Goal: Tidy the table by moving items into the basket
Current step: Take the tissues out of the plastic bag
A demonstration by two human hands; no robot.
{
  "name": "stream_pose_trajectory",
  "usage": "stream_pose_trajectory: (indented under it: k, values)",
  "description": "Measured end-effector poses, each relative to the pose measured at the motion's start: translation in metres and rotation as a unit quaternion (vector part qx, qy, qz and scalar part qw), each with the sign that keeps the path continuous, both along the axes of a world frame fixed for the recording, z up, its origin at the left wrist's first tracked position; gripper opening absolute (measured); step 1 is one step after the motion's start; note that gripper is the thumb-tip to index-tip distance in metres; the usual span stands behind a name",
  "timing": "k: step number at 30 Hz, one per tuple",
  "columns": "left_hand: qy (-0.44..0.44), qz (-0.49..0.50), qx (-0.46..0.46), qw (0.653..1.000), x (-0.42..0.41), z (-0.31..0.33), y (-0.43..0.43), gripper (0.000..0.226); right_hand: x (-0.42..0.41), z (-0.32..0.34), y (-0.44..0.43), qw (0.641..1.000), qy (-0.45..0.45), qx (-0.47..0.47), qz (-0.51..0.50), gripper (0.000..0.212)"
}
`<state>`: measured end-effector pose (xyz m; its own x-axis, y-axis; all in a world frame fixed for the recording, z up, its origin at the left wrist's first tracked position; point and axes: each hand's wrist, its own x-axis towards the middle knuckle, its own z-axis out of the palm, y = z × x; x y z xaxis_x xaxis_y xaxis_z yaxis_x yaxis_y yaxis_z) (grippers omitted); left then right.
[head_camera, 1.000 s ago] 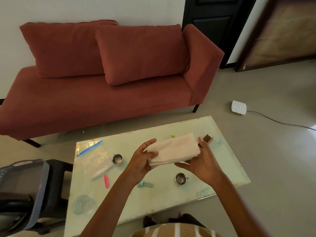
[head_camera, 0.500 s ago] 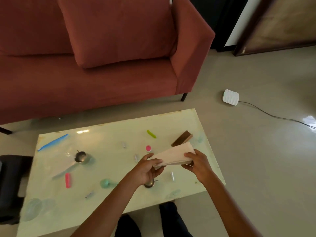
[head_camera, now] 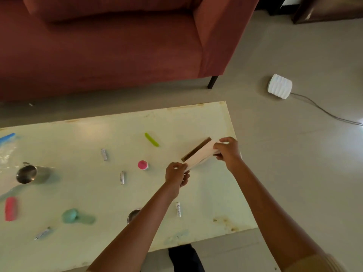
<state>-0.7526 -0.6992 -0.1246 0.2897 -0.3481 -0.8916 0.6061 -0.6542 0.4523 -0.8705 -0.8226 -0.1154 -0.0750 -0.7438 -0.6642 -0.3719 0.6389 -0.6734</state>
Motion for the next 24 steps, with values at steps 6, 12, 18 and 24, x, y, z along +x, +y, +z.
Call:
stream_pose_trajectory:
  k: [6,12,18,24]
  values:
    - [0.055,0.046,0.034,0.997,0.006,-0.033,-0.024,0.014,0.010,-0.045,-0.031,0.988,0.106,-0.071,0.090,0.015]
    - [0.077,0.063,0.042,0.994,0.002,-0.041,-0.029,0.014,0.015,-0.059,-0.040,0.947,0.221,-0.081,0.218,0.007]
    - [0.087,0.106,0.038,0.990,-0.006,-0.044,-0.030,0.021,0.018,-0.065,-0.044,0.943,0.232,-0.072,0.225,0.016]
    - [0.054,0.058,0.028,0.996,0.002,-0.039,-0.014,0.012,0.003,-0.047,-0.014,0.969,0.159,-0.185,0.044,0.031]
